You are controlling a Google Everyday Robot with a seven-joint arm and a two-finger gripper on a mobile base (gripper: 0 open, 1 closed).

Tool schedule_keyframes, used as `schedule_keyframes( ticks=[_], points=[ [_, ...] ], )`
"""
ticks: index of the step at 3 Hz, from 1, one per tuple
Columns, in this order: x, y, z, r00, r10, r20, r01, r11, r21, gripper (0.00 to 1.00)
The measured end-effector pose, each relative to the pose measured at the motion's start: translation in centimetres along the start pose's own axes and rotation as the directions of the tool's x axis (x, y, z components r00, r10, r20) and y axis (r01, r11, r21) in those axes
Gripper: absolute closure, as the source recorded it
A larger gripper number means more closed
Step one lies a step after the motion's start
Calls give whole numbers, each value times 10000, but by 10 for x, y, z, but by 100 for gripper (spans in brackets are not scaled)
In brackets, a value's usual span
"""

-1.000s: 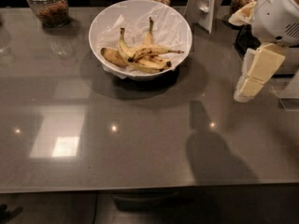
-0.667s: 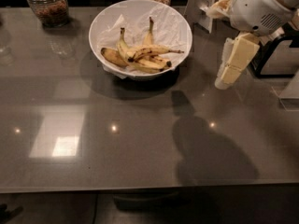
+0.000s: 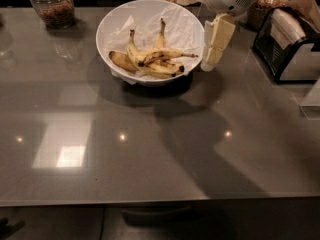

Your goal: Pick banana from white bowl

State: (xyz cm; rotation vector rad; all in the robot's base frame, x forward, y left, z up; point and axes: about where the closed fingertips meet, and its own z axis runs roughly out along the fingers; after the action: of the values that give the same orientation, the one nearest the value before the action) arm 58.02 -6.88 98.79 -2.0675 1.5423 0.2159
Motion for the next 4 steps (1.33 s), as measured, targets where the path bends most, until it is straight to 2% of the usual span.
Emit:
schedule_keyframes(
  ticks=[1, 2, 3, 4],
  points=[
    [-30, -35, 32, 9924, -1010, 697, 1047, 9932, -516, 0],
    [-30, -35, 32, 9924, -1011, 695, 1048, 9932, -516, 0],
    [-31, -46, 44, 9917, -1242, 331, 1259, 9905, -556, 0],
    [-28, -61, 65, 9879, -1552, -12, 1547, 9854, -711, 6]
  ],
)
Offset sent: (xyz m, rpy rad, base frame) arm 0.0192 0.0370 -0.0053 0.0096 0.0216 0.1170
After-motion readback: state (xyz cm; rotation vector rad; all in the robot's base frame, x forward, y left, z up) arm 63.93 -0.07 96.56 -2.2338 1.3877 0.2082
